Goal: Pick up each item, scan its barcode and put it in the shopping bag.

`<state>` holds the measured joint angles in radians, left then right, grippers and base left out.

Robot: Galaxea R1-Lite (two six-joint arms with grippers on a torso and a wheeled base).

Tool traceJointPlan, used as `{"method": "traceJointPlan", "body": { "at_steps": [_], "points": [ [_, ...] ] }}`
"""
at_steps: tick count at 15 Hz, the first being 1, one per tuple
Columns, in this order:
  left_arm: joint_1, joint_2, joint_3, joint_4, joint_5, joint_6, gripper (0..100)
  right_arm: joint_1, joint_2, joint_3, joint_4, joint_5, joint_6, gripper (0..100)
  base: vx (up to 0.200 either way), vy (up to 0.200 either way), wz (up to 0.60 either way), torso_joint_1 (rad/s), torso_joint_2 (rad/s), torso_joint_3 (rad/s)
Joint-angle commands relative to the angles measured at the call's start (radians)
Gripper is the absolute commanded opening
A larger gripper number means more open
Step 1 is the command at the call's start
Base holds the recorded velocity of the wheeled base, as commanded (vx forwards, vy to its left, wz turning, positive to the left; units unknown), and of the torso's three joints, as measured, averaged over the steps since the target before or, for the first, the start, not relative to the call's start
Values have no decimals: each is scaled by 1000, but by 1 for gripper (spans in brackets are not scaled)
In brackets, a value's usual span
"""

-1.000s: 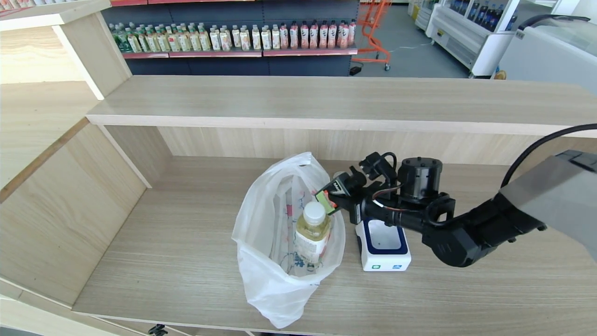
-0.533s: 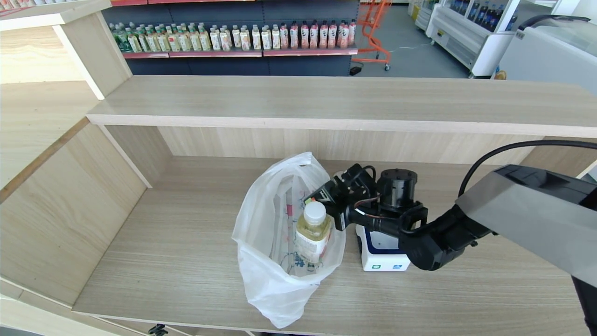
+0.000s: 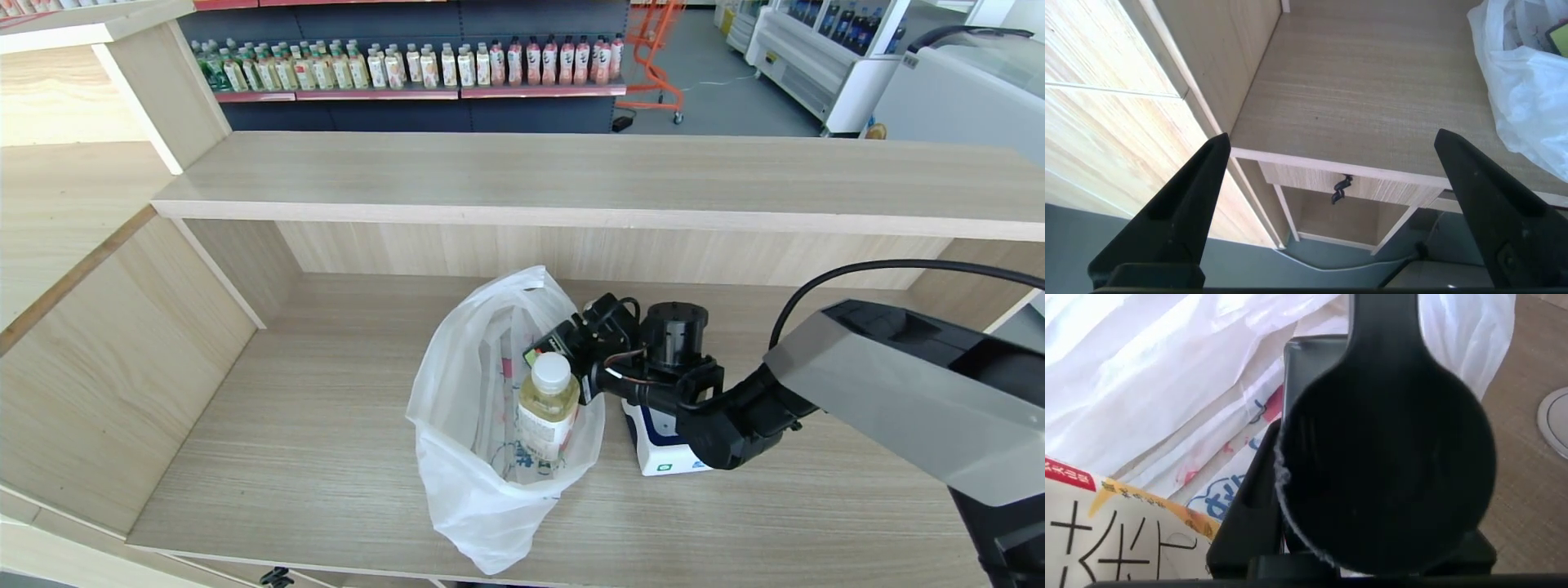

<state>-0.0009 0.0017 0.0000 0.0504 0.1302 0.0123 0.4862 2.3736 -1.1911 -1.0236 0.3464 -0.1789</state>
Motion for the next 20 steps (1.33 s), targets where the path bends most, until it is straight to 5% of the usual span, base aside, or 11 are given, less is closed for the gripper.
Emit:
{"method": "traceJointPlan", "body": {
  "at_steps": [1, 3, 9, 14, 15, 17, 20],
  "points": [
    [-1, 0, 0, 0, 0, 0, 100, 2, 1, -2, -4, 2, 4, 100, 0, 0, 0, 0, 0, 0],
    [-1, 0, 0, 0, 0, 0, 100, -1, -45, 15, 2, 2, 38, 100, 0, 0, 0, 0, 0, 0],
    [-1, 0, 0, 0, 0, 0, 100, -29, -559, 291, 134, 11, 495, 100, 0, 0, 0, 0, 0, 0],
    [-1, 0, 0, 0, 0, 0, 100, -97, -1024, 668, 209, 72, 495, 100, 0, 0, 0, 0, 0, 0],
    [-1, 0, 0, 0, 0, 0, 100, -127, -1169, 755, 275, 72, 458, 100, 0, 0, 0, 0, 0, 0],
    [-1, 0, 0, 0, 0, 0, 100, -279, -1476, 831, 657, 51, 251, 100, 0, 0, 0, 0, 0, 0],
    [-1, 0, 0, 0, 0, 0, 100, -431, -1886, 921, 978, -228, 142, 100, 0, 0, 0, 0, 0, 0]
  ]
}}
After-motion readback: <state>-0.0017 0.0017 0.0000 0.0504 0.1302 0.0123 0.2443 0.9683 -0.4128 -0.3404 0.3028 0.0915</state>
